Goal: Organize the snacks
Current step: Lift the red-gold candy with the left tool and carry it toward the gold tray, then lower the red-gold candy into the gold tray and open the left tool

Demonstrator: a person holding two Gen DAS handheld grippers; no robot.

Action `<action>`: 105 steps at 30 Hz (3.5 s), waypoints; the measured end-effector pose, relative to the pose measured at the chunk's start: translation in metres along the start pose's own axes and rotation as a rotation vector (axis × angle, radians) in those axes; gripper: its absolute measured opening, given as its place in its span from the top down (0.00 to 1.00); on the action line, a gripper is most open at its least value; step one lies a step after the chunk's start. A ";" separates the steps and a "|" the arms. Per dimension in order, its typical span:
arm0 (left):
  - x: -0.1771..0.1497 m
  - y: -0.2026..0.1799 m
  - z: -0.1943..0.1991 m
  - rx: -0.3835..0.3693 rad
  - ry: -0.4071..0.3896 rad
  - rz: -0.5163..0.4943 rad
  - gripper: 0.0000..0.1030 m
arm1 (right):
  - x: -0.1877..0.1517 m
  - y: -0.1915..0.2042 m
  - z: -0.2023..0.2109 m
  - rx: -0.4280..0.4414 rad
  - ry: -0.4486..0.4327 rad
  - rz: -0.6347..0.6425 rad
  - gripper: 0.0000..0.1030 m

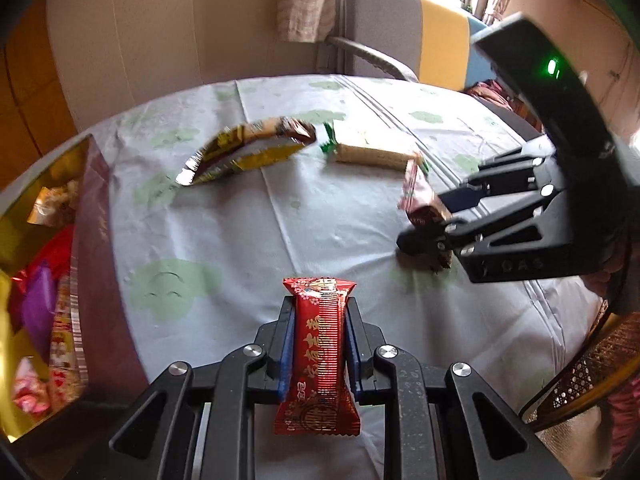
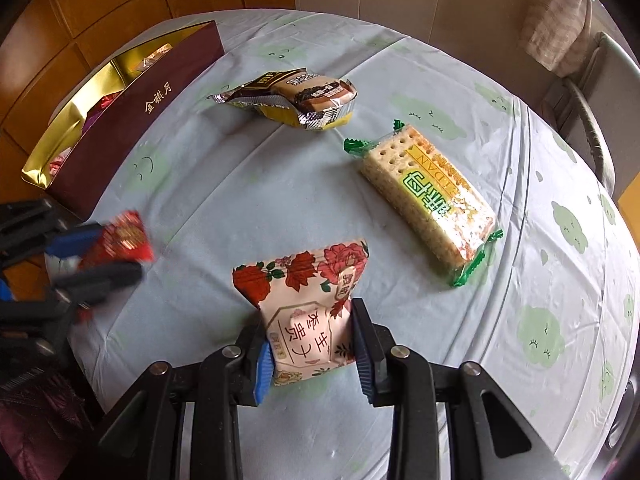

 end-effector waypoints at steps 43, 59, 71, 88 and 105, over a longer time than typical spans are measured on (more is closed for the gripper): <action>-0.082 0.184 0.110 0.325 -0.049 0.492 0.78 | -0.005 0.000 0.007 -0.007 -0.039 0.053 0.67; -0.072 0.264 0.097 0.181 -0.082 0.777 0.78 | -0.003 0.001 0.006 -0.012 -0.040 0.056 0.67; -0.029 0.307 0.029 0.199 0.005 0.794 0.78 | -0.003 0.001 0.006 -0.005 -0.041 0.050 0.67; -0.019 0.292 0.032 0.424 0.013 0.603 0.78 | -0.003 0.001 0.006 -0.008 -0.044 0.052 0.67; -0.001 0.263 0.083 0.519 -0.109 0.460 0.78 | -0.002 0.001 0.006 -0.008 -0.044 0.050 0.67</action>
Point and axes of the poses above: each gripper's, at about its wrist camera, not at the fingertips, and z roughly against the way its jaws point, y to its left, x to its top, the point moved 4 cm from there along -z, roughly the way its jaws point, and after that the axes turned 13 degrees about -z, right-handed, at the moved point
